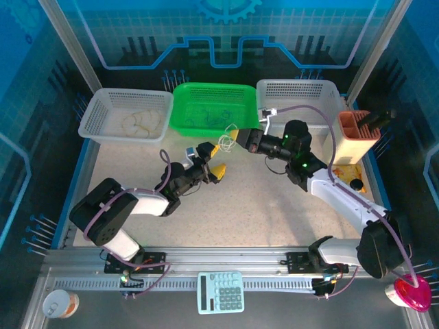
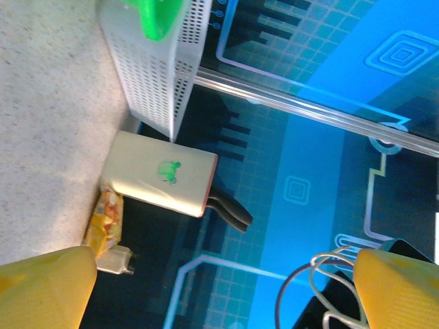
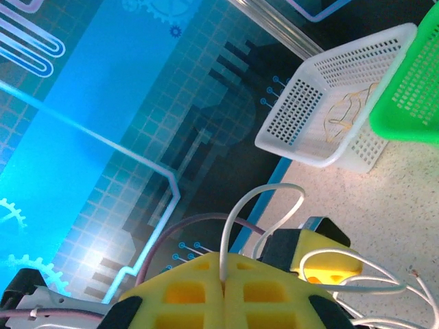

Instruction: Untangle the cables

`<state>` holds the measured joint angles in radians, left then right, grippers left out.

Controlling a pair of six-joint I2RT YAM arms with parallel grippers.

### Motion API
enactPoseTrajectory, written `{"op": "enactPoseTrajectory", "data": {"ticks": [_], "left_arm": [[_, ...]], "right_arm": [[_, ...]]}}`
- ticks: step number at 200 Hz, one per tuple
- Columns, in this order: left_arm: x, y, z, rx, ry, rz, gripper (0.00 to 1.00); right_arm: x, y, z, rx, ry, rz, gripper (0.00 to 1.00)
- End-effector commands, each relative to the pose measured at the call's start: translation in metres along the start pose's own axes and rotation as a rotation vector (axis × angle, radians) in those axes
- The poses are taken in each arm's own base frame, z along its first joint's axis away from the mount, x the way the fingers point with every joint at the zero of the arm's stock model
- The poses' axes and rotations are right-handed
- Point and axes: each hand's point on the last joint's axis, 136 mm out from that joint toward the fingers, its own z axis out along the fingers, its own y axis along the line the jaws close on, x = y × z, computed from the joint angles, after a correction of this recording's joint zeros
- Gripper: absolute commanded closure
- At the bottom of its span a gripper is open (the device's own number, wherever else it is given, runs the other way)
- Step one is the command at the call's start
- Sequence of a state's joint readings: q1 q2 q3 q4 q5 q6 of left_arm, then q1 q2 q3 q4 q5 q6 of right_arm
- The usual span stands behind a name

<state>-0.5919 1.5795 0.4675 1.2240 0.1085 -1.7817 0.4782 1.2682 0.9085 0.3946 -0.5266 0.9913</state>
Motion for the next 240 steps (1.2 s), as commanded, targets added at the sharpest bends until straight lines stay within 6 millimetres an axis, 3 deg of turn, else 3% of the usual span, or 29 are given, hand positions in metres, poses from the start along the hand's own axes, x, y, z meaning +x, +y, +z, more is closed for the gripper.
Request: {"op": "enactPoseTrajectory", "data": {"ticks": [1, 45, 51, 83, 122, 140, 176, 191, 219, 240], "left_arm": [[0.018, -0.057, 0.003, 0.21, 0.058, -0.001, 0.02], [0.02, -0.076, 0.003, 0.258, 0.054, -0.011, 0.01], [0.02, -0.078, 0.004, 0.263, 0.052, -0.013, 0.01], [0.022, -0.088, 0.006, 0.287, 0.059, -0.016, 0.01], [0.026, -0.097, 0.011, 0.305, 0.077, -0.012, 0.05], [0.026, -0.096, 0.011, 0.304, 0.072, -0.006, 0.19], [0.02, -0.089, 0.009, 0.295, 0.042, -0.003, 0.71], [0.018, -0.087, 0.009, 0.292, 0.034, -0.005, 0.87], [0.014, -0.081, 0.009, 0.28, 0.017, -0.005, 0.99], [0.012, -0.077, 0.01, 0.269, 0.011, -0.002, 1.0]], "right_arm": [[-0.004, 0.011, 0.005, -0.034, -0.02, -0.026, 1.0], [0.002, -0.003, 0.007, -0.011, -0.022, -0.02, 1.0], [0.01, -0.014, 0.006, 0.006, -0.009, -0.002, 1.0], [0.018, -0.027, 0.007, 0.017, -0.009, 0.023, 1.0], [0.027, -0.033, 0.011, 0.012, 0.006, 0.045, 1.0], [0.027, -0.031, 0.011, 0.003, 0.005, 0.048, 1.0], [0.022, -0.016, 0.002, -0.016, -0.005, 0.021, 1.0], [0.02, -0.009, -0.006, -0.015, -0.012, 0.008, 1.0], [0.011, -0.001, -0.03, 0.008, -0.055, -0.019, 1.0], [0.0, 0.003, -0.051, 0.04, -0.103, -0.042, 1.0]]}}
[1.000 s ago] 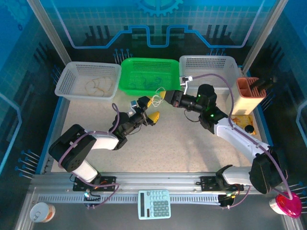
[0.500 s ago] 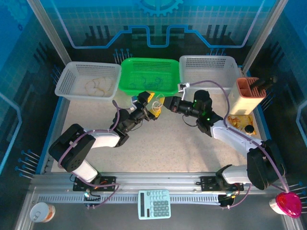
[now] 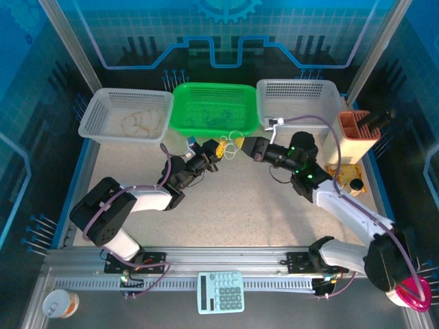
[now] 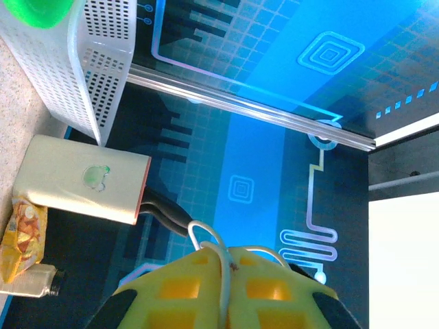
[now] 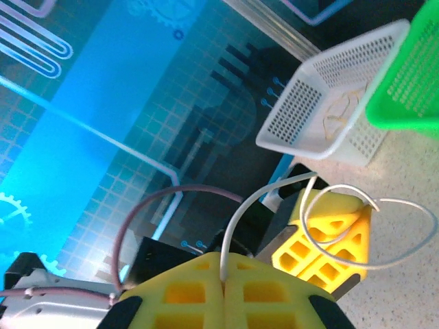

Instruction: Untangle the cables

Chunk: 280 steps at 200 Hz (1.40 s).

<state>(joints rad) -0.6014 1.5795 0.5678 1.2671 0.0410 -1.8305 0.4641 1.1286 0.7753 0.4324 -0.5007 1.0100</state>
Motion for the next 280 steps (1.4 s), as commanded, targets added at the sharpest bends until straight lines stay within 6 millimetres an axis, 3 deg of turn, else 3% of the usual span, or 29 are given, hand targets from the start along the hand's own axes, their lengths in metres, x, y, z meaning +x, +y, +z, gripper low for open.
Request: {"op": "enactPoseTrajectory", "data": {"ticks": [1, 24, 68, 101, 123, 153, 183, 229, 253, 280], "left_arm": [[0.008, -0.025, -0.003, 0.116, 0.026, 0.023, 1.0], [0.005, -0.024, -0.003, 0.114, 0.021, 0.059, 1.0], [-0.026, -0.051, -0.014, 0.157, -0.028, 0.163, 1.0], [-0.055, -0.09, -0.031, 0.225, -0.078, 0.234, 1.0], [-0.062, -0.113, -0.034, 0.266, -0.077, 0.261, 1.0], [-0.046, -0.141, -0.02, 0.306, 0.016, 0.308, 1.0], [-0.021, -0.156, -0.002, 0.299, 0.154, 0.359, 1.0], [0.012, -0.166, 0.013, 0.249, 0.346, 0.444, 1.0], [0.026, -0.166, 0.015, 0.2, 0.428, 0.504, 1.0], [0.037, -0.162, 0.015, 0.133, 0.495, 0.567, 1.0]], "right_arm": [[-0.012, 0.001, -0.022, 0.045, -0.05, -0.038, 1.0], [-0.027, 0.007, -0.045, 0.066, -0.093, -0.073, 1.0], [-0.021, -0.014, -0.08, 0.192, -0.084, -0.095, 1.0], [0.006, -0.053, -0.1, 0.383, -0.019, -0.125, 1.0], [0.03, -0.086, -0.109, 0.494, 0.046, -0.114, 1.0], [0.064, -0.111, -0.101, 0.516, 0.147, -0.073, 1.0], [0.082, -0.112, -0.079, 0.49, 0.205, -0.087, 1.0], [0.073, -0.104, -0.052, 0.429, 0.213, -0.113, 0.77], [0.064, -0.096, -0.042, 0.403, 0.212, -0.136, 0.55], [0.048, -0.081, -0.036, 0.373, 0.188, -0.178, 0.44]]}}
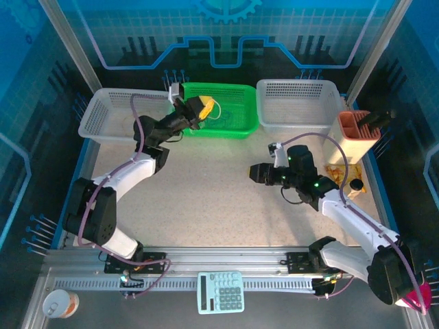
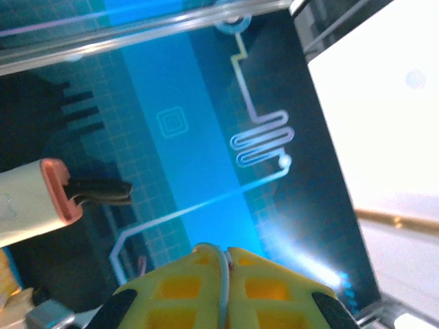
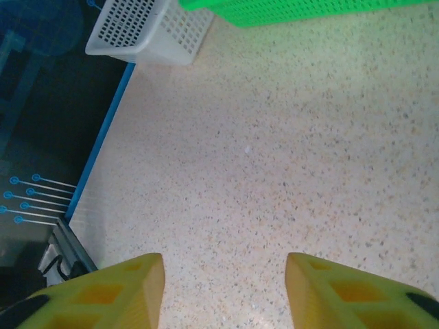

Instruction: Untangle the cables

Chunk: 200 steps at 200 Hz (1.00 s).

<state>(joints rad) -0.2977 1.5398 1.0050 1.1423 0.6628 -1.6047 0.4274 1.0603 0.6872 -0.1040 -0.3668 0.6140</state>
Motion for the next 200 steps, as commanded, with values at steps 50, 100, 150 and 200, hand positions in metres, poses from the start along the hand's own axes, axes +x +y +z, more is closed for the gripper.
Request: {"op": "enactPoseTrajectory", "data": {"ticks": [50, 100, 150, 200], "left_arm": [[0.035, -0.006, -0.002, -0.179, 0.223, 0.206, 1.0], [0.048, -0.009, -0.008, -0.246, 0.266, 0.28, 1.0], [0.056, -0.012, -0.002, -0.233, 0.294, 0.282, 1.0], [0.062, -0.019, 0.002, -0.216, 0.308, 0.282, 0.99]], "right_arm": [[-0.088, 0.094, -0.032, -0.206, -0.186, -0.207, 0.36], [-0.109, 0.146, -0.037, -0.419, -0.196, -0.3, 0.3], [-0.114, 0.169, -0.013, -0.49, -0.162, -0.326, 0.3], [-0.118, 0.161, 0.014, -0.501, -0.147, -0.276, 0.67]]}}
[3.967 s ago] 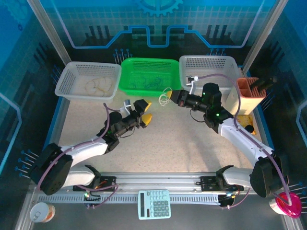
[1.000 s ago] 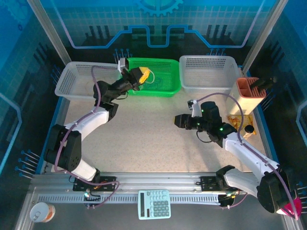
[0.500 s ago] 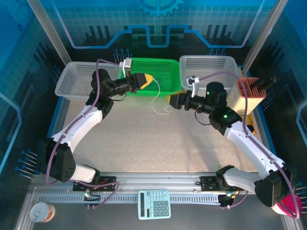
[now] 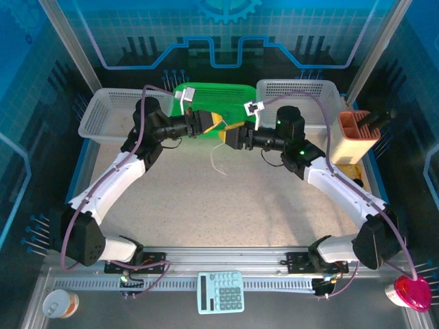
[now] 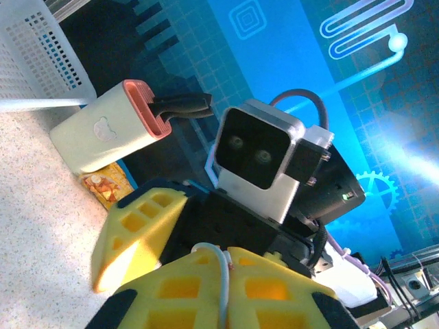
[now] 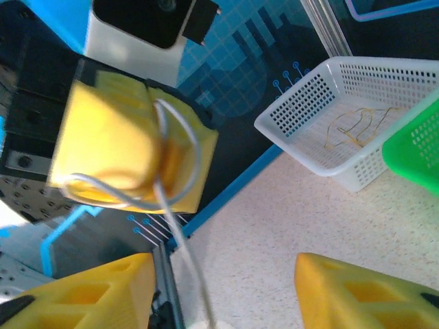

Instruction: Untangle the cables

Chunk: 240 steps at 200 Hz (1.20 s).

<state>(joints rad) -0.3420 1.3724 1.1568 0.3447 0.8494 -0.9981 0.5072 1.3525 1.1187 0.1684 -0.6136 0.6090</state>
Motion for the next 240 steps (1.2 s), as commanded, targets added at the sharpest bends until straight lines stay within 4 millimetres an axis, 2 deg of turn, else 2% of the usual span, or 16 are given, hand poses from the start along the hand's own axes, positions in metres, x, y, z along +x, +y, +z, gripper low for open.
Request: {"op": "enactPoseTrajectory", "data": {"ticks": [1, 13, 41, 60, 76, 98, 123, 162, 200, 216, 240], "left_arm": [[-0.001, -0.024, 0.0, 0.045, 0.019, 0.057, 0.99], [-0.002, -0.029, -0.001, 0.057, 0.016, 0.061, 0.94], [-0.013, -0.054, -0.009, 0.113, -0.041, 0.101, 0.74], [-0.025, -0.077, -0.02, 0.159, -0.105, 0.139, 0.66], [-0.031, -0.09, -0.027, 0.183, -0.137, 0.158, 0.62], [-0.033, -0.096, -0.031, 0.191, -0.159, 0.166, 0.6], [-0.031, -0.084, -0.032, 0.15, -0.176, 0.147, 0.49], [-0.018, -0.034, -0.035, 0.005, -0.199, 0.092, 0.42], [-0.011, 0.003, -0.037, -0.063, -0.234, 0.027, 0.4], [-0.008, 0.009, -0.038, -0.051, -0.244, 0.011, 0.41], [-0.003, 0.007, -0.041, -0.015, -0.257, -0.008, 0.41]], "right_arm": [[-0.013, 0.009, 0.008, -0.057, -0.035, -0.021, 0.7], [-0.011, 0.001, 0.01, -0.038, -0.035, 0.0, 1.0], [-0.003, -0.032, 0.003, 0.08, -0.058, 0.058, 1.0], [0.001, -0.046, -0.006, 0.114, -0.075, 0.091, 1.0], [0.002, -0.049, -0.011, 0.124, -0.081, 0.099, 1.0], [0.001, -0.046, -0.016, 0.124, -0.087, 0.087, 1.0], [0.001, -0.042, -0.018, 0.122, -0.085, 0.077, 1.0], [-0.004, -0.025, -0.02, 0.051, -0.096, 0.037, 1.0], [-0.006, -0.014, -0.022, -0.007, -0.107, 0.022, 1.0], [-0.006, -0.013, -0.022, -0.007, -0.111, 0.028, 1.0], [-0.006, -0.018, -0.023, 0.018, -0.117, 0.033, 1.0]]}}
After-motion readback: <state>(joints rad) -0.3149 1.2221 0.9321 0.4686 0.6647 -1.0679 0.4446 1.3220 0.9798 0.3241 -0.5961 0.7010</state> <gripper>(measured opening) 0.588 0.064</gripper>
